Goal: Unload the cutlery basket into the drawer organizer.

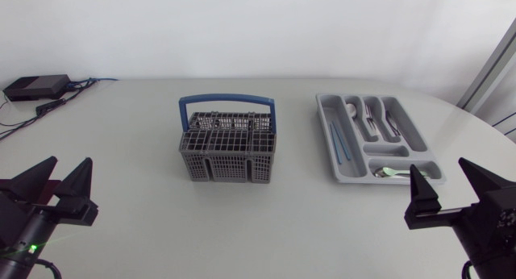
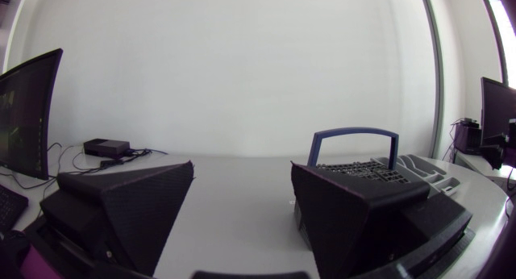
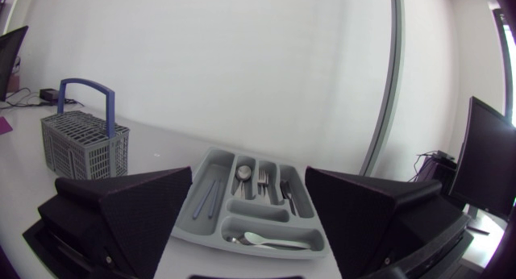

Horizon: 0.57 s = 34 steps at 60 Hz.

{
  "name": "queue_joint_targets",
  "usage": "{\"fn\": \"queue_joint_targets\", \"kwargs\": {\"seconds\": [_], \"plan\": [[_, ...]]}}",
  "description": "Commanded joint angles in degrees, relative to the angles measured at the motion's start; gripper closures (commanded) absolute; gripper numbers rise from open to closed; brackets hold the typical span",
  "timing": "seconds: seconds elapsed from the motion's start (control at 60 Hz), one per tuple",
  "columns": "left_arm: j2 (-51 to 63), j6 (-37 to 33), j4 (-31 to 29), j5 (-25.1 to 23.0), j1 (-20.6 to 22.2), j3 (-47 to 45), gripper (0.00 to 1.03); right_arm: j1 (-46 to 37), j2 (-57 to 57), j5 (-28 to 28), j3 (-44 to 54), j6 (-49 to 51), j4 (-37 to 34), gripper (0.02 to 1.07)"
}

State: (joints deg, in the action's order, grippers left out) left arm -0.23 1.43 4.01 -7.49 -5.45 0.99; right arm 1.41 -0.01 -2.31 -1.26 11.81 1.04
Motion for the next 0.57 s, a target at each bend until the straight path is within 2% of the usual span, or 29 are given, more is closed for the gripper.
{"fn": "queue_joint_targets", "kwargs": {"seconds": [0.0, 0.233, 0.55], "plan": [[0.0, -0.8, -0.8, 1.7, 1.5, -1.0, 0.04, -0.6, -0.1, 0.7, 1.3, -4.4, -0.7, 0.06], [0.2, -1.4, -4.0, 7.4, 5.4, -1.0, 0.04, -1.4, 0.0, 2.3, 1.3, -11.7, -1.0, 0.06], [0.2, -1.4, -4.0, 7.5, 5.5, -1.0, 0.04, -1.4, 0.0, 2.3, 1.3, -11.8, -1.0, 0.06]]}}
